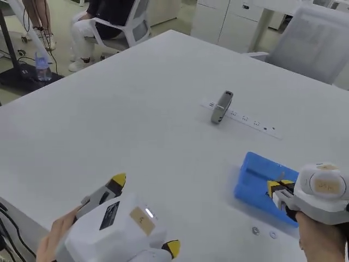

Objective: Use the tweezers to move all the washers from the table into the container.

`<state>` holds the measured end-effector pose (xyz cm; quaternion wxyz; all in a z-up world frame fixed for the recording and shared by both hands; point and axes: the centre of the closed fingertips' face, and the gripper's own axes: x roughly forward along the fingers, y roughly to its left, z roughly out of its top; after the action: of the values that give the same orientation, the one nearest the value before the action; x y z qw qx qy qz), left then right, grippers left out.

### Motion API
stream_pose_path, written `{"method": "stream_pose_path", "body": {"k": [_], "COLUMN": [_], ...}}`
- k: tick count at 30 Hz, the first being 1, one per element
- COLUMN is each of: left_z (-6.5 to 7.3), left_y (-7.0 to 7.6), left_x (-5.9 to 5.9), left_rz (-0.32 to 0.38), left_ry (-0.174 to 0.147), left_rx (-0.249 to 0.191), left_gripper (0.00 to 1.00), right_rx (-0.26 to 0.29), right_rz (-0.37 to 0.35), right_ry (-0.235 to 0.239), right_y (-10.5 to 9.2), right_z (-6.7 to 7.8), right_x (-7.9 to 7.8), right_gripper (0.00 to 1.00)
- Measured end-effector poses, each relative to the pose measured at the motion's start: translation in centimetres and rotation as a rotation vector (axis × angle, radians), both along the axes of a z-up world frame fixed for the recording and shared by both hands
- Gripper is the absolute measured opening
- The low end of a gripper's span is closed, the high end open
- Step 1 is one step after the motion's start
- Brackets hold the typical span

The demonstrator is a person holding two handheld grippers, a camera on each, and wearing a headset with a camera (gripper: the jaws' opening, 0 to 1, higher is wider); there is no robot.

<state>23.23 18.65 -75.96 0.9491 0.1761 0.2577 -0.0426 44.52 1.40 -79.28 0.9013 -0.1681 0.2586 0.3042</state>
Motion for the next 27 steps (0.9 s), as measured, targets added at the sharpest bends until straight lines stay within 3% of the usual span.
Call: {"method": "stream_pose_path", "body": {"k": [6,16,21,27], "left_z": [0.1,0.1,0.1,0.1], "left_y": [-0.1,-0.1,0.0,-0.1], "left_x": [0.0,0.0,0.0,0.0], "left_rz": [-0.004,-0.005,-0.004,-0.008], "left_ry": [-0.002,-0.005,-0.004,-0.002], "left_rx": [0.002,0.004,0.006,0.010], "left_gripper": [0.85,0.85,0.86,0.86], "right_rx": [0.017,0.020,0.068,0.143], "right_rz": [-0.032,-0.022,-0.040,-0.045], "right_ry": [0.019,0.052,0.041,0.011], "right_y": [-0.8,-1.4,-1.6,-1.4], "right_z": [0.1,0.2,1.5,4.8], "right_x": [0.3,-0.1,0.6,0.2], "right_gripper": [0.01,0.02,0.02,0.02]}}
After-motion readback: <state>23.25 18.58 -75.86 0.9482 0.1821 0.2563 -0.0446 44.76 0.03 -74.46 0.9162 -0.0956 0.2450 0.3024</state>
